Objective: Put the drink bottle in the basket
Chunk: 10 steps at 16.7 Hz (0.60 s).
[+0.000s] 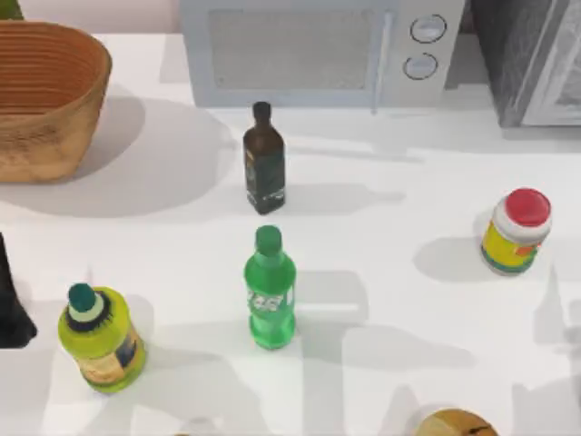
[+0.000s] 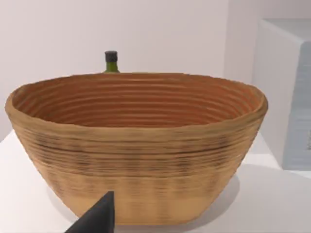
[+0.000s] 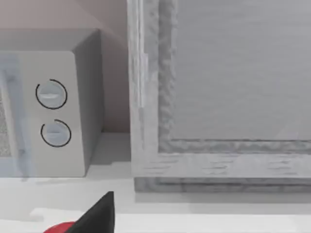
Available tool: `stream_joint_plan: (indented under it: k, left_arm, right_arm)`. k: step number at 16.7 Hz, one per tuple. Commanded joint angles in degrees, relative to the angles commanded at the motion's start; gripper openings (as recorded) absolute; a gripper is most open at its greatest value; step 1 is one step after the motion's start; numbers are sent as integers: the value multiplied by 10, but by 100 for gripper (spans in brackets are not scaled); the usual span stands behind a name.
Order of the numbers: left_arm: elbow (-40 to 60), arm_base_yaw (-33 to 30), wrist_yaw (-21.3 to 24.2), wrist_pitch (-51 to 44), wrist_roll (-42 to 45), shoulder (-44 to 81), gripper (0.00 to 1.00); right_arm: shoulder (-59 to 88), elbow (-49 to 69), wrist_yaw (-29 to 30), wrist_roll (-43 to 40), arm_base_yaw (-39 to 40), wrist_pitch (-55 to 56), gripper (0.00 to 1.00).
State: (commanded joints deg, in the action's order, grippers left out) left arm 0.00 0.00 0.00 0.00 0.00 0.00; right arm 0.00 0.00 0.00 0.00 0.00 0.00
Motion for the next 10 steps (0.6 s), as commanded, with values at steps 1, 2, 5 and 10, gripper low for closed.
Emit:
stream_joint_plan:
  k: [1, 2, 5, 10]
  left_arm:
    - [0, 0, 0, 0, 0, 0, 100]
    - [0, 0, 0, 0, 0, 0, 100]
    - [20, -22, 10, 34, -4, 35, 100]
    - [76, -94, 43, 195, -7, 199, 100]
  right_arm:
    - [0, 0, 0, 0, 0, 0, 100]
    - [0, 0, 0, 0, 0, 0, 100]
    - [0, 0, 0, 0, 0, 0, 100]
    - [0, 0, 0, 0, 0, 0, 100]
